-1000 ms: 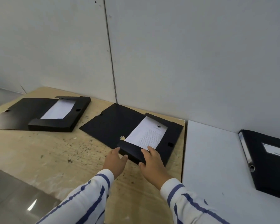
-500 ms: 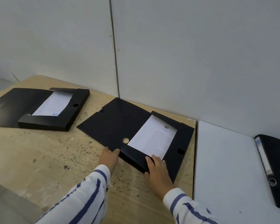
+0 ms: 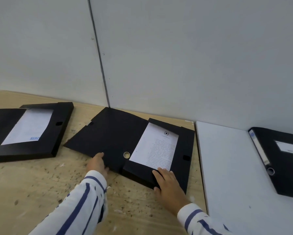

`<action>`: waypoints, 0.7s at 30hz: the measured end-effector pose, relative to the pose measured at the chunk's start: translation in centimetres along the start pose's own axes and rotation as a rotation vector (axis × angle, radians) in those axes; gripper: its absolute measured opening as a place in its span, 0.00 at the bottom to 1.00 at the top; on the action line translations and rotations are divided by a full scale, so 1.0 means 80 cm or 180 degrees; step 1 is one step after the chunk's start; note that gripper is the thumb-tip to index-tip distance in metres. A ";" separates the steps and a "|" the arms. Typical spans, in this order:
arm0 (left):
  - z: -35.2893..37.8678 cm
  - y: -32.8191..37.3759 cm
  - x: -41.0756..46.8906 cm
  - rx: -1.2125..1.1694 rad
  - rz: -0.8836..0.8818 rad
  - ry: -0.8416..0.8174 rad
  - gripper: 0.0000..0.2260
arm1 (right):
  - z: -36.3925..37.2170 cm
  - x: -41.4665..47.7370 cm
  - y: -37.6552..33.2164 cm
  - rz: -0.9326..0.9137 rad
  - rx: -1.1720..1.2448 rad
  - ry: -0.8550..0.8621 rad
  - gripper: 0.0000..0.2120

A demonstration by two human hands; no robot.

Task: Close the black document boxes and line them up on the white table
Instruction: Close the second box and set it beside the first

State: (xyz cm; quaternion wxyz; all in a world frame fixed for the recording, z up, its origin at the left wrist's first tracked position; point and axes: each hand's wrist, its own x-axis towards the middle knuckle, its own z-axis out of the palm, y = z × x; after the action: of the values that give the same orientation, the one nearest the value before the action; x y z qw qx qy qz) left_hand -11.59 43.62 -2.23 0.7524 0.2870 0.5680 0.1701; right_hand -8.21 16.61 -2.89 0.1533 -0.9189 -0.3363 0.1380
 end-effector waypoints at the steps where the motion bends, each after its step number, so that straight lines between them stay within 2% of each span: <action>1: -0.001 -0.001 0.001 0.0070 0.0092 -0.0067 0.21 | 0.000 0.000 0.000 0.0005 0.0016 0.0004 0.26; 4: -0.002 0.000 -0.011 0.0371 0.0516 -0.0262 0.16 | 0.001 0.000 0.001 0.0068 0.0132 0.0023 0.26; 6: 0.000 0.001 -0.025 0.0791 0.1097 -0.0538 0.15 | 0.002 0.001 0.001 0.0078 0.0147 0.0044 0.26; 9: 0.006 -0.003 -0.054 0.1964 0.2164 -0.1097 0.14 | 0.003 0.002 0.000 0.0109 0.0268 0.0145 0.26; 11: 0.012 -0.009 -0.067 0.2765 0.2672 -0.1350 0.18 | 0.003 0.001 0.001 0.0138 0.0491 0.0276 0.26; 14: 0.019 -0.024 -0.072 0.3719 0.3241 -0.1847 0.22 | -0.007 -0.001 -0.003 0.0447 0.1301 0.0772 0.22; 16: 0.022 -0.034 -0.067 0.4476 0.3647 -0.2057 0.28 | -0.017 -0.001 -0.005 0.0893 0.1971 0.1326 0.18; 18: 0.027 -0.039 -0.067 0.5014 0.3761 -0.2233 0.31 | -0.030 -0.004 -0.006 0.1374 0.2877 0.1755 0.14; 21: 0.032 -0.046 -0.065 0.5622 0.3862 -0.2449 0.30 | -0.047 -0.011 0.005 0.1457 0.3961 0.1787 0.14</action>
State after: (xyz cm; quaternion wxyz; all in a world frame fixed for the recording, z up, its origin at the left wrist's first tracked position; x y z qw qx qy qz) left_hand -10.98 37.13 -0.11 0.2051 0.9773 -0.0119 -0.0528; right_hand -7.27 15.03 0.50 0.6964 -0.7095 0.0578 0.0913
